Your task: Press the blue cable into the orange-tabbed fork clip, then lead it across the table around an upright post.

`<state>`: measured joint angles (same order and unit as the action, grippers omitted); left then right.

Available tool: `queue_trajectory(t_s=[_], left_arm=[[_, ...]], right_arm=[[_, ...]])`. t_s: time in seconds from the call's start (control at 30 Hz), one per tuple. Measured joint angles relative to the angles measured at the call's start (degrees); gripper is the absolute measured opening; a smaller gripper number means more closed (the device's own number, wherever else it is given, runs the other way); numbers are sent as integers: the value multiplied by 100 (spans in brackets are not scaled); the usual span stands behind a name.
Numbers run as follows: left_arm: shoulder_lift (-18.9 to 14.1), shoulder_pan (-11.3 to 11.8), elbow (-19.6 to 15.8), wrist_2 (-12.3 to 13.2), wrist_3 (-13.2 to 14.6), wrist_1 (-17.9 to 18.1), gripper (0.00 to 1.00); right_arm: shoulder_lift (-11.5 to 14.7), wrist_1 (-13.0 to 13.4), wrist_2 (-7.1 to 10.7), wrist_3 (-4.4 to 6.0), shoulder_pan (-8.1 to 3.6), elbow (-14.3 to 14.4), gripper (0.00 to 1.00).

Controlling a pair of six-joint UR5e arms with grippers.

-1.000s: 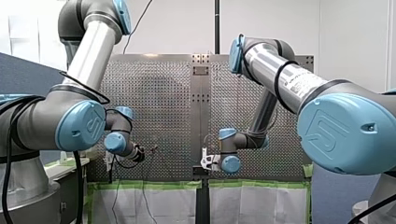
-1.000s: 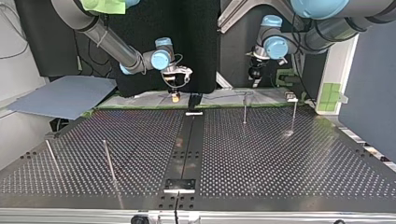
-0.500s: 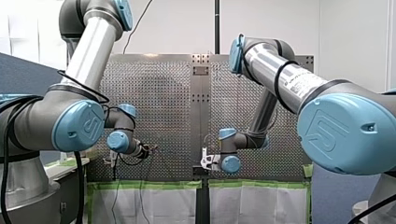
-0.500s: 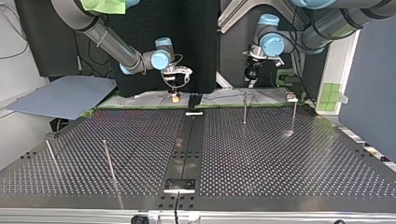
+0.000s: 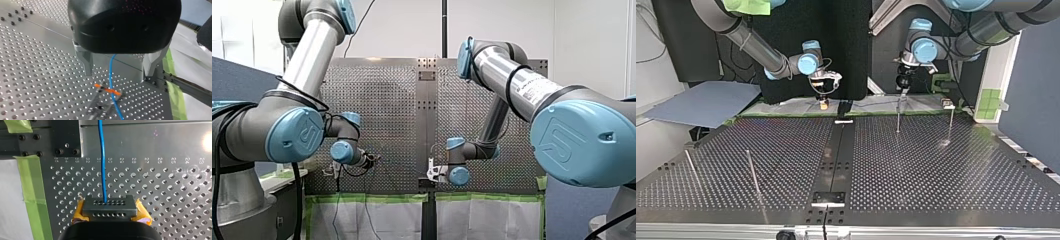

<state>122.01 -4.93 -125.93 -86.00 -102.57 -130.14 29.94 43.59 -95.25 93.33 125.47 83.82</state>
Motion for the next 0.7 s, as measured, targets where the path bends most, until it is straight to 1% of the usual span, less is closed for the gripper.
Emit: queue_trajectory(t_s=[0.2,0.27,0.4,0.53,0.63,0.7], left_arm=[[236,-21,35,-55,4,31,100],[303,-40,42,-106,44,84,100],[365,-66,45,-274,213,150,100],[377,-90,45,-425,441,152,100],[377,-108,45,-484,567,133,100],[378,-116,45,-498,604,124,100]], right_arm=[[0,1,5,3,0,0,0],[0,1,6,3,0,0,0],[-1,6,28,3,0,0,0],[-6,6,73,3,0,0,0],[-7,1,92,3,0,0,0],[-8,-4,98,3,0,0,0]])
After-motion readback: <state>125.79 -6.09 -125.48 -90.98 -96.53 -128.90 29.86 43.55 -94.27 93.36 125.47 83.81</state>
